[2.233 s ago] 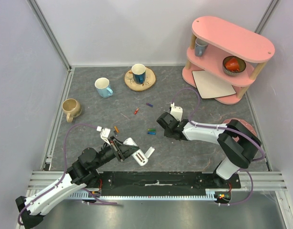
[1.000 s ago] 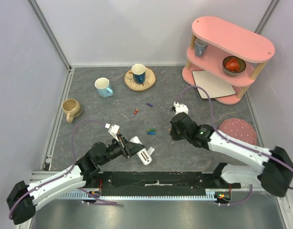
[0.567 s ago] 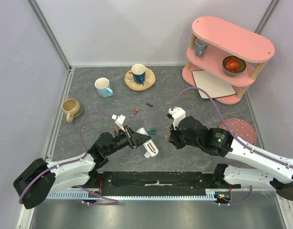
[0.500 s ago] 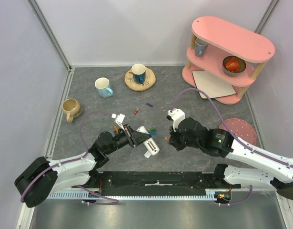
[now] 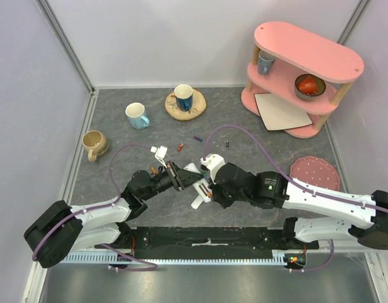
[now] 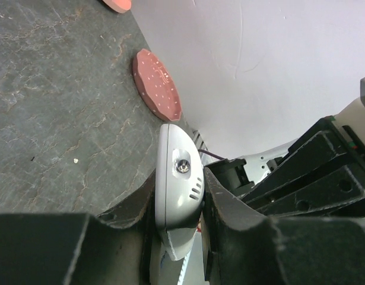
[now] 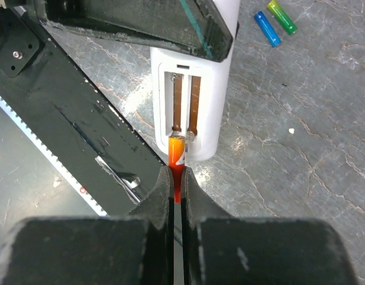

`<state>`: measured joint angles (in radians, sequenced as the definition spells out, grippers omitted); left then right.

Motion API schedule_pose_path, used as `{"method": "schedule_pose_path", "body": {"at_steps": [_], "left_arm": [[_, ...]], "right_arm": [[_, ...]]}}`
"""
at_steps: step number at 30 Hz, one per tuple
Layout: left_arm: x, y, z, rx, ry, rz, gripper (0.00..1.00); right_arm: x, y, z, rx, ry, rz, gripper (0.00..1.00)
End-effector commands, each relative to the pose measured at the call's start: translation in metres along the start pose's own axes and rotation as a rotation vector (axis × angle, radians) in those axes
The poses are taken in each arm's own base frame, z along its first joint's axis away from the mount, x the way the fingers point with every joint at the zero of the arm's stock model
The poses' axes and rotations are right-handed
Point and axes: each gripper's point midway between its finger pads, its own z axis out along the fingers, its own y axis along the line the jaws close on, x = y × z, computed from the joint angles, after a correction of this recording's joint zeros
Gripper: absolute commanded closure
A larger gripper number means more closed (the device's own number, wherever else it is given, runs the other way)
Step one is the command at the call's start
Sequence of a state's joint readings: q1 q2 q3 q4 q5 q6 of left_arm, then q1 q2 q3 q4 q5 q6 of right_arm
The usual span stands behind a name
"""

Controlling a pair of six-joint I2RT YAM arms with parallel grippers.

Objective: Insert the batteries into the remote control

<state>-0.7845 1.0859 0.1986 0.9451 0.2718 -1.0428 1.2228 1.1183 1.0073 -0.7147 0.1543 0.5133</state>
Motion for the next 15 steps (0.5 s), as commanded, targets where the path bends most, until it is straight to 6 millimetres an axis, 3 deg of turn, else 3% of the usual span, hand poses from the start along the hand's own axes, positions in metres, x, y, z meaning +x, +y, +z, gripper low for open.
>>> {"method": "schedule_pose_path", "body": {"at_steps": [1,15], "left_arm": [[-0.012,-0.022,0.004,0.07,-0.026,-0.035,0.98],[-0.003,-0.023,-0.002,0.097,0.006,-0.042,0.98]], "right_arm": [[-0.028,0.017,-0.001,-0.043,-0.071,0.01,1.0],[-0.039,0.019,0.009,-0.022,-0.093,0.032,1.0]]}}
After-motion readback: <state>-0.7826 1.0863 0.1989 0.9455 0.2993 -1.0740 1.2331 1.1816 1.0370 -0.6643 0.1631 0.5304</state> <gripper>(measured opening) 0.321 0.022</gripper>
